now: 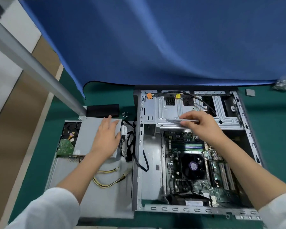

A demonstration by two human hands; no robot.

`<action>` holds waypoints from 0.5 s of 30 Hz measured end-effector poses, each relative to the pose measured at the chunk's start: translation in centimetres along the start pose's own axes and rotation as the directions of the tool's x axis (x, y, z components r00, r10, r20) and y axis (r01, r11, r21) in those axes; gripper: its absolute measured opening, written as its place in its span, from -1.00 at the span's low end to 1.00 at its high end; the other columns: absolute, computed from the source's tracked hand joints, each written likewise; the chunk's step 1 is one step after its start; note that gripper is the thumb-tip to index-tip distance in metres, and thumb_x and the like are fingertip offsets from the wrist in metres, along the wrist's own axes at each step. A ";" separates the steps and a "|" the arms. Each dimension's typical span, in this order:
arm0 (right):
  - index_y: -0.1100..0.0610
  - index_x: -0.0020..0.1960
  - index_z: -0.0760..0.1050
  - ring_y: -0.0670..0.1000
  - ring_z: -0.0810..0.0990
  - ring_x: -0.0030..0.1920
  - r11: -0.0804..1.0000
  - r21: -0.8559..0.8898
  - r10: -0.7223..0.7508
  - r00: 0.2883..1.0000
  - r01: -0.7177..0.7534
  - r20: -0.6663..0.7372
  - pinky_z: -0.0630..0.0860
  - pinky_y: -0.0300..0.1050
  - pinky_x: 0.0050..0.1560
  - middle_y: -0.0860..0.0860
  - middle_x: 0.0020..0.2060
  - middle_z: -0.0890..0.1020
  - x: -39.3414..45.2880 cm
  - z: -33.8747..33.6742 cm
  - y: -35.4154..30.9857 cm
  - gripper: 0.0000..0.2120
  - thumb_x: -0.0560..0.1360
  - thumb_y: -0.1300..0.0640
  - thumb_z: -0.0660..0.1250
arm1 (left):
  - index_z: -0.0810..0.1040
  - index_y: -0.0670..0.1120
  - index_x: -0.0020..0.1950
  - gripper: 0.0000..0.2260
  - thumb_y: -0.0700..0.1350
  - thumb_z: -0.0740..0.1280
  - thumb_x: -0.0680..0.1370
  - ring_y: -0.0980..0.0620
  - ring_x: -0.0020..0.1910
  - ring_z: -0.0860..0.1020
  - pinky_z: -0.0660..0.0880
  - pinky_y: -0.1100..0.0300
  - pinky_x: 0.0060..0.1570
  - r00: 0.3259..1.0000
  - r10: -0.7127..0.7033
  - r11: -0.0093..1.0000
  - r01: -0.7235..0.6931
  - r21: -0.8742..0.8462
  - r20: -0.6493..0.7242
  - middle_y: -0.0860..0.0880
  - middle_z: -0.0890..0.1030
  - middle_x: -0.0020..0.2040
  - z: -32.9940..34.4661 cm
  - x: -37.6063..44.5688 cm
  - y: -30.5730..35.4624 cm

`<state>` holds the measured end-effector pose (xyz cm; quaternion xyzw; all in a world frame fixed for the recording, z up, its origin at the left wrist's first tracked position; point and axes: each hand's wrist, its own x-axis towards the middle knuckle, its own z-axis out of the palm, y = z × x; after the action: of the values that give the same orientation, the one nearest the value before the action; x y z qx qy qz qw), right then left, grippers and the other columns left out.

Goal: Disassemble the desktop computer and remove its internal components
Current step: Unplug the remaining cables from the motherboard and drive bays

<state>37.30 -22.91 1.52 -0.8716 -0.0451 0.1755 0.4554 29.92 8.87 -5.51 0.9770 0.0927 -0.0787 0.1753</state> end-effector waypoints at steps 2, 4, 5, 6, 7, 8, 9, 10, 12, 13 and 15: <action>-0.15 -0.07 0.59 -0.13 0.48 -0.07 0.998 -0.068 -0.013 1.000 0.011 -0.028 0.37 -0.33 -0.11 0.01 -0.05 0.53 -0.7 -0.1 0.6 -0.87 0.46 0.09 0.42 | 0.14 -0.08 0.53 -0.46 -0.11 0.24 0.58 -0.12 0.53 -0.03 0.00 -0.01 0.49 1.000 0.011 0.999 -0.012 0.049 0.021 -0.12 0.01 0.56 0.6 -1.4 0.3; -0.12 -0.06 0.57 -0.09 0.39 0.01 0.987 -0.155 -0.059 0.997 0.053 -0.039 0.31 -0.27 -0.01 0.01 -0.05 0.54 -1.0 0.2 0.9 -0.87 0.47 0.10 0.41 | 0.07 -0.07 0.54 -0.43 -0.07 0.23 0.59 -0.11 0.53 -0.08 -0.07 0.01 0.50 1.000 0.012 0.996 -0.014 0.087 0.025 -0.11 -0.05 0.56 1.2 -2.6 0.7; -0.11 -0.07 0.57 -0.04 0.37 0.04 0.977 -0.199 -0.089 0.995 0.078 -0.048 0.30 -0.21 0.04 -0.02 -0.07 0.56 -1.1 0.4 1.0 -0.88 0.47 0.10 0.41 | 0.05 -0.07 0.55 -0.43 -0.05 0.20 0.60 -0.11 0.53 -0.10 -0.09 0.02 0.50 1.000 0.013 0.995 -0.015 0.097 0.023 -0.11 -0.06 0.56 1.4 -3.0 0.9; -0.10 -0.06 0.57 -0.01 0.35 0.06 0.970 -0.225 -0.111 0.992 0.093 -0.065 0.29 -0.16 0.08 -0.04 -0.09 0.57 -1.1 0.6 1.0 -0.90 0.48 0.10 0.40 | 0.03 -0.07 0.55 -0.43 -0.04 0.19 0.61 -0.10 0.54 -0.11 -0.12 0.02 0.50 1.000 0.011 0.995 -0.013 0.102 0.021 -0.11 -0.08 0.56 1.5 -3.4 1.1; -0.09 -0.06 0.58 0.01 0.33 0.07 0.966 -0.239 -0.121 0.989 0.097 -0.088 0.28 -0.14 0.08 -0.05 -0.10 0.56 -1.1 0.9 1.0 -0.91 0.48 0.09 0.40 | 0.01 -0.07 0.56 -0.43 -0.04 0.18 0.61 -0.10 0.54 -0.13 -0.14 0.03 0.50 1.000 0.009 0.994 -0.011 0.107 0.019 -0.11 -0.09 0.56 1.7 -3.7 1.3; -0.07 -0.05 0.59 0.00 0.31 0.05 0.962 -0.255 -0.127 0.985 0.095 -0.114 0.25 -0.15 0.08 -0.07 -0.12 0.53 -1.0 1.1 1.0 -0.92 0.49 0.08 0.39 | 0.00 -0.07 0.56 -0.43 -0.04 0.17 0.61 -0.10 0.53 -0.13 -0.15 0.04 0.49 1.000 0.008 0.994 -0.010 0.110 0.018 -0.11 -0.09 0.56 1.8 -4.0 1.3; -0.07 -0.04 0.61 0.00 0.29 0.04 0.956 -0.279 -0.135 0.981 0.092 -0.139 0.24 -0.15 0.08 -0.09 -0.13 0.49 -0.9 1.3 0.9 -0.92 0.49 0.08 0.38 | -0.02 -0.08 0.56 -0.42 -0.05 0.17 0.61 -0.10 0.53 -0.14 -0.15 0.05 0.49 1.000 0.008 0.994 -0.010 0.111 0.016 -0.11 -0.09 0.57 1.9 -4.2 1.4; -0.06 -0.04 0.62 0.00 0.28 0.04 0.947 -0.310 -0.140 0.978 0.087 -0.155 0.25 -0.14 0.10 -0.09 -0.14 0.45 -0.8 1.4 0.9 -0.92 0.50 0.07 0.37 | -0.02 -0.08 0.56 -0.42 -0.05 0.17 0.61 -0.10 0.54 -0.13 -0.15 0.05 0.49 1.000 0.009 0.994 -0.011 0.106 0.017 -0.11 -0.09 0.57 1.9 -4.4 1.4; -0.07 -0.03 0.63 0.02 0.29 0.05 0.926 -0.370 -0.145 0.976 0.075 -0.165 0.26 -0.08 0.13 -0.09 -0.13 0.44 -0.7 1.7 0.8 -0.91 0.52 0.05 0.35 | 0.01 -0.09 0.56 -0.44 -0.05 0.17 0.62 -0.08 0.54 -0.12 -0.14 0.07 0.49 1.000 0.016 0.998 -0.017 0.066 0.016 -0.09 -0.06 0.57 1.9 -4.7 1.4; -0.06 -0.02 0.63 0.03 0.29 0.06 0.915 -0.396 -0.154 0.974 0.076 -0.168 0.25 -0.07 0.12 -0.09 -0.13 0.44 -0.8 1.8 0.8 -0.90 0.52 0.05 0.34 | 0.04 -0.10 0.55 -0.45 -0.04 0.17 0.62 -0.06 0.54 -0.10 -0.13 0.09 0.50 1.000 0.015 0.999 -0.016 0.028 0.009 -0.08 -0.04 0.57 1.8 -4.8 1.3; -0.02 0.02 0.62 0.03 0.29 0.06 0.888 -0.444 -0.221 0.957 0.117 -0.189 0.23 -0.08 0.08 -0.10 -0.11 0.43 -1.3 2.1 0.6 -0.88 0.53 0.06 0.33 | 0.11 -0.12 0.54 -0.46 -0.01 0.20 0.62 -0.05 0.54 -0.03 -0.07 0.09 0.50 0.998 -0.026 0.997 0.022 -0.072 -0.055 -0.09 0.05 0.56 1.5 -5.3 1.2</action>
<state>35.30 -21.90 0.31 -0.9573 -0.1047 0.0165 0.2689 24.83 6.45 -5.52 0.9708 0.1120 -0.0499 0.2063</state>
